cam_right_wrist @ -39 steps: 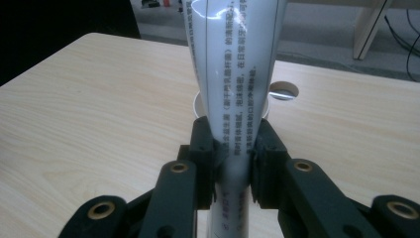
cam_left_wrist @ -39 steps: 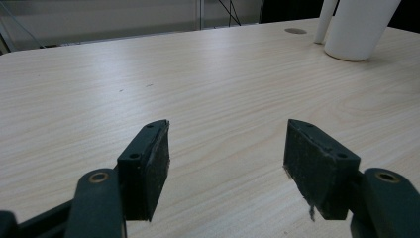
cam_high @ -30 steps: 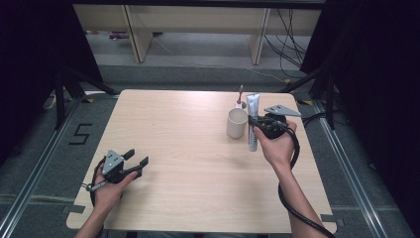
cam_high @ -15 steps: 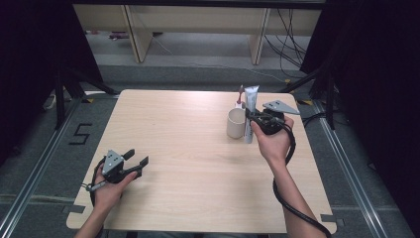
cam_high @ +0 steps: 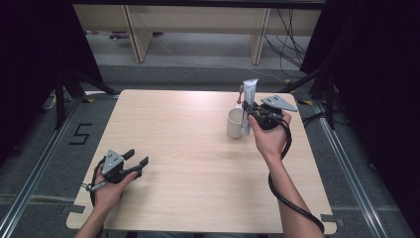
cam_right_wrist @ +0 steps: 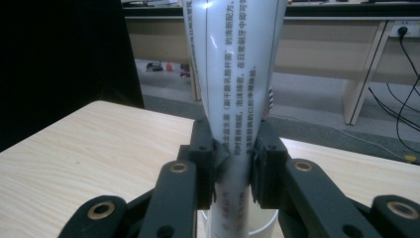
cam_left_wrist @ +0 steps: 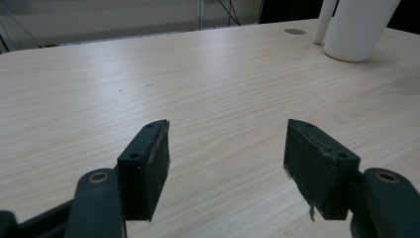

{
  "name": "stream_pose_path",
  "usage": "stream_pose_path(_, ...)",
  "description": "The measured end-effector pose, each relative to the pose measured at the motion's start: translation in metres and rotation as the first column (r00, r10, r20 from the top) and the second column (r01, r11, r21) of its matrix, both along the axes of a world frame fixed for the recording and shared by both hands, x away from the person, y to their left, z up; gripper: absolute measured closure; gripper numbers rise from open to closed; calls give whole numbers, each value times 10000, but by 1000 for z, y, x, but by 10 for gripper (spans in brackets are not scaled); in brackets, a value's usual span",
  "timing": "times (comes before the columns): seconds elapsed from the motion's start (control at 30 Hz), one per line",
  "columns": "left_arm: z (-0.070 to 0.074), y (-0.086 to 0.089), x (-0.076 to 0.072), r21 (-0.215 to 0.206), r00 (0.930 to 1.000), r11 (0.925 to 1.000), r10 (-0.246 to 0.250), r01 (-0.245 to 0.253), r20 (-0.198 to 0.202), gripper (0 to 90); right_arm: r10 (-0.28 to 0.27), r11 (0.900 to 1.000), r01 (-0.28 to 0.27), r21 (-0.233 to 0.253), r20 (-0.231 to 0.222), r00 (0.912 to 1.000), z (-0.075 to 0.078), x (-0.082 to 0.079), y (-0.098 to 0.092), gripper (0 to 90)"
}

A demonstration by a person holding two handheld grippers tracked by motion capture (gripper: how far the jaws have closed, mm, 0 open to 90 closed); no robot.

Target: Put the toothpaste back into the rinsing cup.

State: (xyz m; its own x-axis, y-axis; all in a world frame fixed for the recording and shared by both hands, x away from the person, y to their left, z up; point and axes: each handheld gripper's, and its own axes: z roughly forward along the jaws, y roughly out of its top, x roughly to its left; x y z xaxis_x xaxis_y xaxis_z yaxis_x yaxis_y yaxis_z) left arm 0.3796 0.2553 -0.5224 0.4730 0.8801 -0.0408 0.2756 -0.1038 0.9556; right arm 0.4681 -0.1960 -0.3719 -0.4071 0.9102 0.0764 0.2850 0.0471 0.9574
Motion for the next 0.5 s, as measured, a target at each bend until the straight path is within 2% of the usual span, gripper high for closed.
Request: stream_pose_path(0.5, 0, 0, 1, -50, 10000, 10000, -36, 37, 37, 344, -150, 9996, 137, 253, 539, 9984, 6, 15, 9, 754)
